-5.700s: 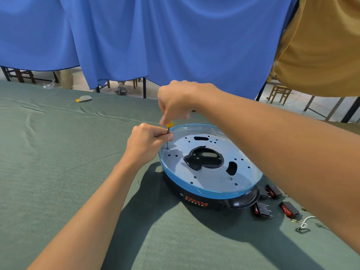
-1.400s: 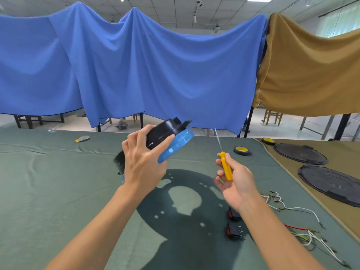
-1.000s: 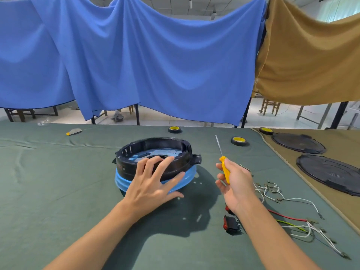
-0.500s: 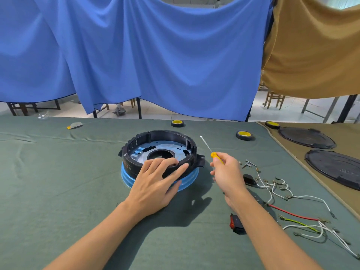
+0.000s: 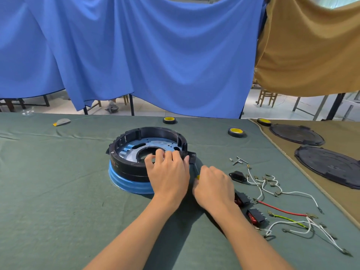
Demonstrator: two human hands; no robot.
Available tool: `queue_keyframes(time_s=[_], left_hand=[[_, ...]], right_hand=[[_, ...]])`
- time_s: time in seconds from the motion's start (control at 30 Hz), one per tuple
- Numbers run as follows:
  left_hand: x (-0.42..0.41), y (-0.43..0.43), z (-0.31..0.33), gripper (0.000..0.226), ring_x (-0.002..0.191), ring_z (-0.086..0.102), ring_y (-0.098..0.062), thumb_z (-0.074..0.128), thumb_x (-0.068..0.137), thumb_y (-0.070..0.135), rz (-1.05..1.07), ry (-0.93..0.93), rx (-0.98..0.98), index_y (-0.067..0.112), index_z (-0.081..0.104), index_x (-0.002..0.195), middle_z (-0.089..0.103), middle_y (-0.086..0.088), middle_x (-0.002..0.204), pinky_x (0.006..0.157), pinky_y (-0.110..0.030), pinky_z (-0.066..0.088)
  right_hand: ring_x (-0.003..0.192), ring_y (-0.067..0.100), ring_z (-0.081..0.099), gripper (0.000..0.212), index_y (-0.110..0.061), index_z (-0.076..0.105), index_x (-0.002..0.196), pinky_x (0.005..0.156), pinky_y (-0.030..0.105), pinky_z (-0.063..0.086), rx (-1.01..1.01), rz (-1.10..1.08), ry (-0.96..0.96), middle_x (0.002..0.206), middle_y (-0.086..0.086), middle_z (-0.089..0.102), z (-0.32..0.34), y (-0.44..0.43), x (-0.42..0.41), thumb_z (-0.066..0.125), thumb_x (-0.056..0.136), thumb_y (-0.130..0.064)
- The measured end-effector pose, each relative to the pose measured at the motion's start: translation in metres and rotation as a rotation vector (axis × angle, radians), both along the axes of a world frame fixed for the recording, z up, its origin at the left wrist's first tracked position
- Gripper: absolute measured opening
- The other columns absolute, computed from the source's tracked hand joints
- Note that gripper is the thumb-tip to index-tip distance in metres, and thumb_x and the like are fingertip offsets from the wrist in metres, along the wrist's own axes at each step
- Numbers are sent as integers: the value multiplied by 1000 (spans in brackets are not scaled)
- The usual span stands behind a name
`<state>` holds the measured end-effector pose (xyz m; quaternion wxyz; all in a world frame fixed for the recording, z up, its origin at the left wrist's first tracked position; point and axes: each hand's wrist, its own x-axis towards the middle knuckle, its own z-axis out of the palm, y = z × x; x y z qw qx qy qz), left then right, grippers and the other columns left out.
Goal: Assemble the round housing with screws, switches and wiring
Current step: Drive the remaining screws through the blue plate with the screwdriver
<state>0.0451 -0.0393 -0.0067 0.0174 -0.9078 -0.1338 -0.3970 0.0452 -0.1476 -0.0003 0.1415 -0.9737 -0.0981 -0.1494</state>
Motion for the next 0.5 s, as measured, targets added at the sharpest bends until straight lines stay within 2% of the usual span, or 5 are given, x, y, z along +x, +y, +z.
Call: queue_keyframes(time_s=[0.13,0.3,0.4,0.5], left_hand=[[2,17,-8,33,80,58,-23,53,92,40,-101,-106,68,17,68,74,64,4,66,81,-40,29],[-1,40,-14,33,79,62,-20,56,90,44,-203,-261,86,21,72,74,68,9,65,85,-37,28],[-4,54,-15,34,77,64,-19,56,91,45,-263,-340,37,22,76,75,70,10,66,85,-38,31],[-10,56,-12,35,76,63,-19,55,91,44,-292,-310,-25,22,77,75,71,10,66,85,-39,33]], right_hand=[[104,30,59,28,-13,61,100,83,38,43,-12,5,-27,106,7,64,-3,-3,4,48,96,-38],[97,33,60,25,-15,66,93,71,33,42,74,7,4,99,9,67,6,-10,14,51,94,-35],[96,35,61,21,-18,71,97,76,37,50,174,-8,66,102,12,69,21,-23,33,54,91,-28],[100,33,59,18,-20,71,100,81,37,50,182,-18,139,109,12,68,32,-40,61,55,91,-20]])
